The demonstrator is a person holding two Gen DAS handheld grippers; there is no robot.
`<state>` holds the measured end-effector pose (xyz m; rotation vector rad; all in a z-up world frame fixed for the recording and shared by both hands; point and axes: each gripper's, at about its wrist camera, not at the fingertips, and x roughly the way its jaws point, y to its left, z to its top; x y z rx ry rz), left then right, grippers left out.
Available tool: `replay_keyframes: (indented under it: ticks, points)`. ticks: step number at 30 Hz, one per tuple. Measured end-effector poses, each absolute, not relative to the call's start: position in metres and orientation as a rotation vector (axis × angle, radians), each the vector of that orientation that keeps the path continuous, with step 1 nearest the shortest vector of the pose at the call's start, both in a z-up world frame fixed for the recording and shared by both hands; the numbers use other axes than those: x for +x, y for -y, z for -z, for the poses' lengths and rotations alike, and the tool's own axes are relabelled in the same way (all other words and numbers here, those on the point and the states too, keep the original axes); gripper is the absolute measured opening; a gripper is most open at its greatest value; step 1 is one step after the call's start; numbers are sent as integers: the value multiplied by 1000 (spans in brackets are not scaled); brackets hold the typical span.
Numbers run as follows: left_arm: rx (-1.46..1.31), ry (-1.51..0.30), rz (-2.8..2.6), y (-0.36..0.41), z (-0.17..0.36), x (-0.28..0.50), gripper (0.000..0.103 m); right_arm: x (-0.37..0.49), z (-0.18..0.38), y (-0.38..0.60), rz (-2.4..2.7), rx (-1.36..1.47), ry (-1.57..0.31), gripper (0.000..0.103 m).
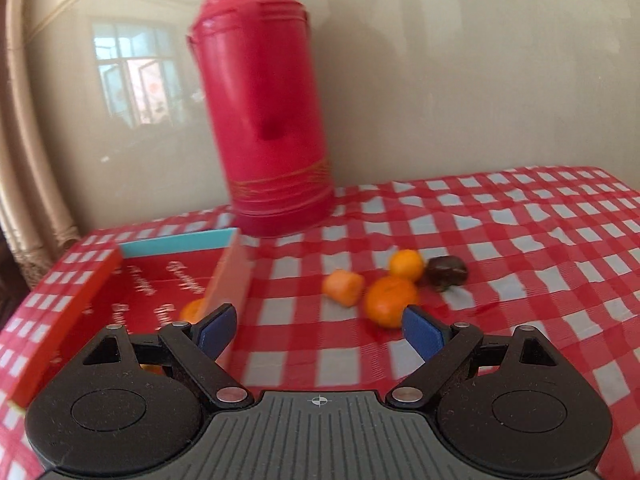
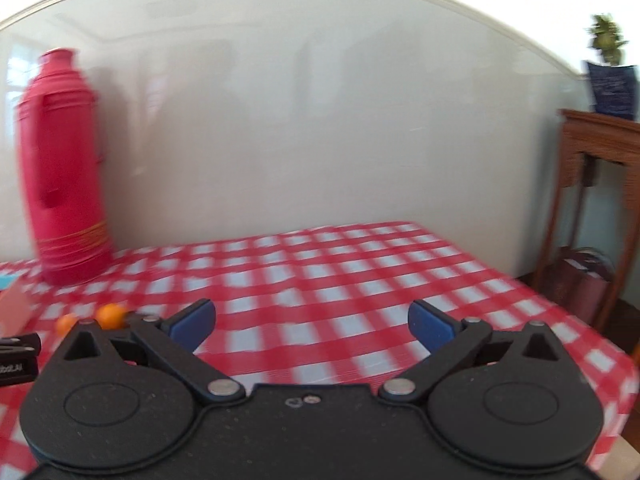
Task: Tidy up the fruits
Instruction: 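Grasp the large mandarin with the left gripper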
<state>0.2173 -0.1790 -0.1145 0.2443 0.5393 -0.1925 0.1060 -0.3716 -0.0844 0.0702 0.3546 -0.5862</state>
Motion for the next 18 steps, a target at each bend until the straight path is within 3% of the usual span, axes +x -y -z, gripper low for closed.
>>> replay_keyframes:
  ticks: [10,11,12,15,18]
  points:
    - [267,-597,222,221,141,257,90,91,86,409,620,168,-343,97]
    - [261,-607,219,222,143,260,87,91,85,409,615,168,-343,97]
    - [255,-618,224,222,145,262,74,91,86,408,608,167,-344,97]
    - [236,-670,252,223,152,269,52,94,86,405,594,156,-347,97]
    - [238,-659,253,223,155,268,47,95,86,401,581,150,-357,97]
